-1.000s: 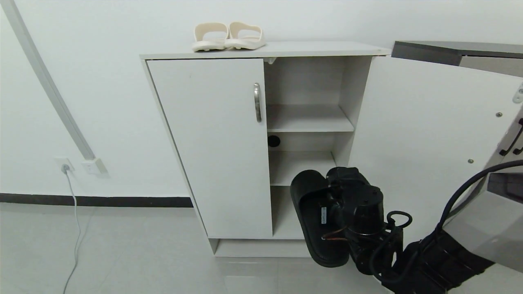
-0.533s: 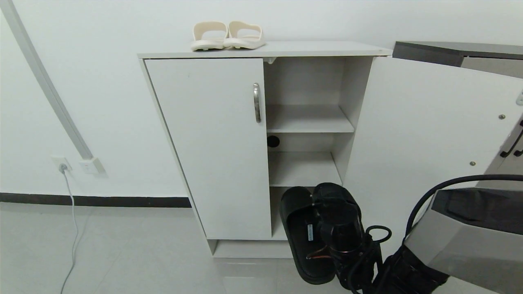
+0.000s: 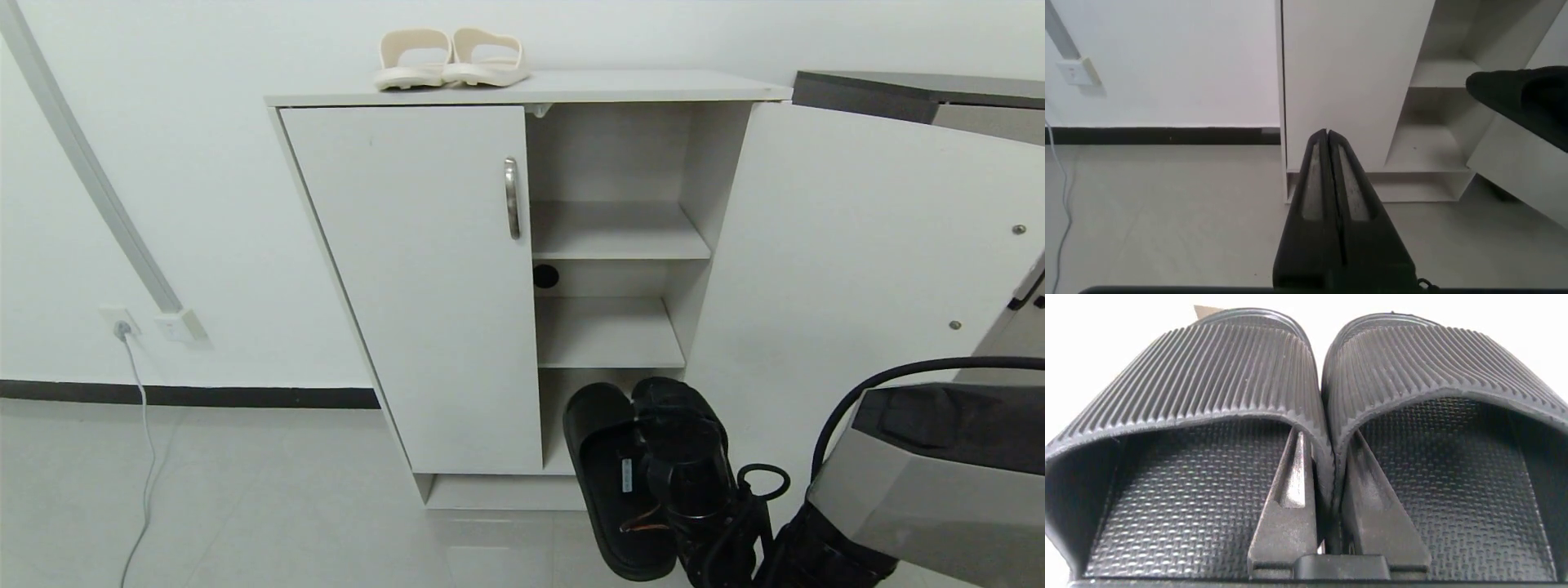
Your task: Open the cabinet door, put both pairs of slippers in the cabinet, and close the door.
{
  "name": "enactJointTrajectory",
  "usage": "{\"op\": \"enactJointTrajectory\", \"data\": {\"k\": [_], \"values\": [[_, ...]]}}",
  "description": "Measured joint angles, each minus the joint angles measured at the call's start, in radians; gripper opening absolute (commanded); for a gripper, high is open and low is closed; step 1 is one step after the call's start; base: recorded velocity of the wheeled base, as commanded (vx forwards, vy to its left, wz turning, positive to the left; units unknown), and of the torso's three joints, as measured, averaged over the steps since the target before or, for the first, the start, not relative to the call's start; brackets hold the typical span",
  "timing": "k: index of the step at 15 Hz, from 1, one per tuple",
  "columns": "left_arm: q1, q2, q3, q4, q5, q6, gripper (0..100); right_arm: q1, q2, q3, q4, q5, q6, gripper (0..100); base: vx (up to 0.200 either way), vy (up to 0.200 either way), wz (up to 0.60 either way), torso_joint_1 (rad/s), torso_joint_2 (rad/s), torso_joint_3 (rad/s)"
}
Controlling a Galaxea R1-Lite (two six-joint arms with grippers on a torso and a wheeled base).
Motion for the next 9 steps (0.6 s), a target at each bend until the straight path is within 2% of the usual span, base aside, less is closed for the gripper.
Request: {"op": "enactJointTrajectory", "data": {"k": [4,7,9], "values": [[0.001,0.0,0.0,-0.001,-0.004,0.003,0,-0.023,0.008,-0.027,-0.006,0.003,0.0,0,0.0,0.0,0.0,0.0,0.01,-0.194],[0.001,0.0,0.0,-0.003,-0.004,0.003,0,-0.022,0.04,-0.101,-0.009,0.003,0.0,0,0.0,0.0,0.0,0.001,0.0,-0.193],[0.0,0.0,0.001,-0.003,-0.004,0.003,0,-0.021,0.084,-0.164,-0.066,0.001,-0.031,0,0.0,0.0,0.0,0.007,0.0,-0.207]]}}
